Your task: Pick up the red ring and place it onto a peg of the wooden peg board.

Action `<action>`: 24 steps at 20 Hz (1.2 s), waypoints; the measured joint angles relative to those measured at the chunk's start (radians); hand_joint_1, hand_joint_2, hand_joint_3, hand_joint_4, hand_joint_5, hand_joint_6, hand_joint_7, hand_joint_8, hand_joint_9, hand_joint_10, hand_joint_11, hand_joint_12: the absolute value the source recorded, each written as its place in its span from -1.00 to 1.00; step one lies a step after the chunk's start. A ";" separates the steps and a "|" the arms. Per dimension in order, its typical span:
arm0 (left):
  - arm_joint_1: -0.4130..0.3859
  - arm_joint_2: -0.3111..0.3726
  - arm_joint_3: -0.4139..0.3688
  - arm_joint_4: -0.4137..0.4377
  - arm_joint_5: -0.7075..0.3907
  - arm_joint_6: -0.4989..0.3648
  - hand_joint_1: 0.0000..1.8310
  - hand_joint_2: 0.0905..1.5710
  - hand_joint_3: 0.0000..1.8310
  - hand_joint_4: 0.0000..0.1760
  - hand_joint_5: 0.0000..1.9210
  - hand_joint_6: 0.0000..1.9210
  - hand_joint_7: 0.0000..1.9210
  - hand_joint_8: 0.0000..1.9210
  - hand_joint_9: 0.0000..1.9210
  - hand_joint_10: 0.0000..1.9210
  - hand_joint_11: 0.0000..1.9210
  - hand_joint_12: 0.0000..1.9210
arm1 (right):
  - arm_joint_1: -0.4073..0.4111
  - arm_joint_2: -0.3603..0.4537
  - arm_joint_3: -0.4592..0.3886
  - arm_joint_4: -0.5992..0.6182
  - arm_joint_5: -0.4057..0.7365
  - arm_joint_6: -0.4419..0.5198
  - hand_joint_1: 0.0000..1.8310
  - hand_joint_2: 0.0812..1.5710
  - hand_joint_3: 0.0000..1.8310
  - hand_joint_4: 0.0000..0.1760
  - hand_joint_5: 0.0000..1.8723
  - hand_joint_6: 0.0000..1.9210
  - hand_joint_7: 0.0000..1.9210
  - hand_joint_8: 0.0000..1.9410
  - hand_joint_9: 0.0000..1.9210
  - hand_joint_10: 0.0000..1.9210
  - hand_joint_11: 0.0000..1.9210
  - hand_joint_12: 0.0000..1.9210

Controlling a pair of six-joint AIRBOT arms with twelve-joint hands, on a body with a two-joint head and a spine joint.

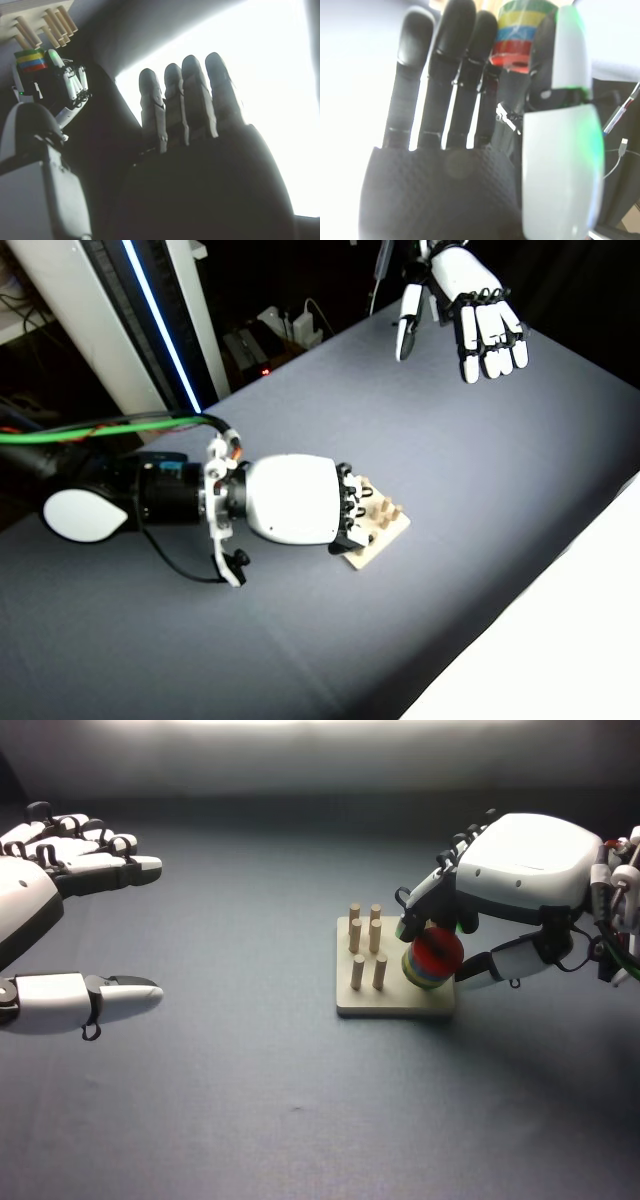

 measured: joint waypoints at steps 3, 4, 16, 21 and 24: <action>0.000 0.000 0.000 0.000 0.000 0.000 -0.32 0.18 -1.00 -0.91 -0.54 -1.00 -0.69 -1.00 -0.74 -1.00 -1.00 -0.68 | 0.000 0.000 0.000 0.000 0.000 0.000 0.39 0.29 -1.00 -1.00 0.14 -0.24 0.27 -0.26 0.16 -0.28 -0.21 0.39; 0.000 0.000 0.000 0.000 0.000 0.000 -0.32 0.19 -1.00 -0.92 -0.54 -1.00 -0.69 -1.00 -0.74 -1.00 -1.00 -0.65 | 0.000 0.000 0.000 0.000 -0.001 0.000 0.39 0.29 -1.00 -1.00 0.14 -0.24 0.27 -0.26 0.20 -0.31 -0.17 0.36; 0.000 -0.010 0.008 -0.002 -0.005 -0.005 -0.30 0.19 -1.00 -0.67 -0.55 -1.00 -0.72 -1.00 -0.76 -1.00 -1.00 -0.66 | 0.000 0.011 -0.043 0.002 0.058 0.018 -0.07 0.20 -1.00 -0.12 -0.56 -1.00 -0.56 -1.00 -0.46 -1.00 -0.86 0.14; 0.000 -0.011 0.005 -0.008 -0.068 -0.040 -0.29 0.18 -1.00 -0.86 -0.58 -1.00 -0.73 -1.00 -0.77 -1.00 -1.00 -0.37 | -0.071 0.092 -0.100 0.138 0.214 0.019 -0.06 0.13 -1.00 -0.34 -0.55 -1.00 -0.56 -1.00 -0.55 -1.00 -0.90 -0.07; 0.008 -0.011 -0.011 -0.025 -0.163 -0.071 -0.09 0.29 -1.00 -1.00 -0.64 -1.00 -0.73 -1.00 -0.80 -0.99 -1.00 -0.47 | -0.225 0.188 -0.170 0.306 0.410 0.017 -0.07 0.23 -1.00 -0.81 -0.60 -1.00 -0.58 -1.00 -0.58 -1.00 -0.97 0.04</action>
